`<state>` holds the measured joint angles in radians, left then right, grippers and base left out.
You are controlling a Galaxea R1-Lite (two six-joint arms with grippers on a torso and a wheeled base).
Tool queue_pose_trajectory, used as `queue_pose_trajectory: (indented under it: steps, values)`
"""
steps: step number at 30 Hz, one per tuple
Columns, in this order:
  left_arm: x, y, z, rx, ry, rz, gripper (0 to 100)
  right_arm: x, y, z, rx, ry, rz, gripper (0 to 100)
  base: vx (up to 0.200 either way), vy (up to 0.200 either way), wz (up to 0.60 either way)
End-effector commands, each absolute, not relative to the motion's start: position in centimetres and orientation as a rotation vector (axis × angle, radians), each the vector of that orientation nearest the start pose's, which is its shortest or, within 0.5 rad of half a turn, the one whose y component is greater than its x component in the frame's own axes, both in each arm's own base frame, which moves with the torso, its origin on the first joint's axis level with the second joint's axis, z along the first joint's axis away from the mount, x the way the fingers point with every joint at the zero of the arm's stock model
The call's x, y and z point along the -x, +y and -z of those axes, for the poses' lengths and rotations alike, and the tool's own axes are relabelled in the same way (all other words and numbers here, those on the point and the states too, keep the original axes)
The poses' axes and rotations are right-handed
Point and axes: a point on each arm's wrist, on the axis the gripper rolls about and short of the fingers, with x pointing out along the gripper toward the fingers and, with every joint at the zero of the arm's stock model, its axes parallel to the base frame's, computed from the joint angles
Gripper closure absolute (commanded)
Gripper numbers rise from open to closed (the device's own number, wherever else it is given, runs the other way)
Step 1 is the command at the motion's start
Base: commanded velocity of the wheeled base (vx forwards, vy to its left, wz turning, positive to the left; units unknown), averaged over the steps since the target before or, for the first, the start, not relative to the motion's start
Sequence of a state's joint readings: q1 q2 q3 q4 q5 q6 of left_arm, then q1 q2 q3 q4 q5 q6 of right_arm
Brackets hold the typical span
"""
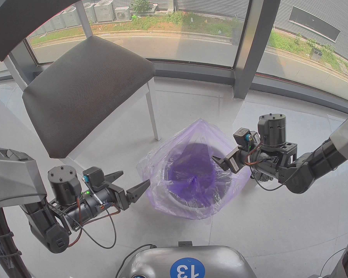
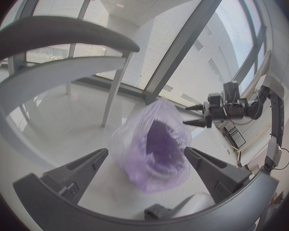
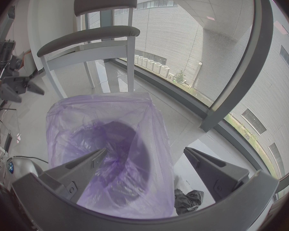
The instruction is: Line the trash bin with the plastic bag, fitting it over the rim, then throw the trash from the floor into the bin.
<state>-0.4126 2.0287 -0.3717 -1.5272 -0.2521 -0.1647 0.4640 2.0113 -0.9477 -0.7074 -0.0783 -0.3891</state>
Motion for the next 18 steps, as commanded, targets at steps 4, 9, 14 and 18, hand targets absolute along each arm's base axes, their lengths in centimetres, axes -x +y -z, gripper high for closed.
queue_pose_trajectory:
  steps: [4, 9, 14, 18]
  values:
    - [-30.7, -17.1, -8.7, 0.048, 0.188, 0.617, 0, -32.3, 15.4, -10.3, 0.423, 0.238, -0.402, 0, 0.0, 0.0, 0.0]
    - [-32.6, -18.4, -8.3, 0.009, 0.22, 0.58, 0, -33.6, 15.6, -8.9, 0.399, 0.213, -0.347, 0, 0.0, 0.0, 0.0]
    - [-33.9, -20.1, -9.6, -0.013, 0.228, 0.587, 0, -35.4, 15.4, -8.0, 0.392, 0.219, -0.327, 0, 0.0, 0.0, 0.0]
    - [-34.9, -20.8, -10.1, -0.03, 0.262, 0.588, 0, -36.8, 15.7, -7.5, 0.385, 0.204, -0.319, 0, 0.0, 0.0, 0.0]
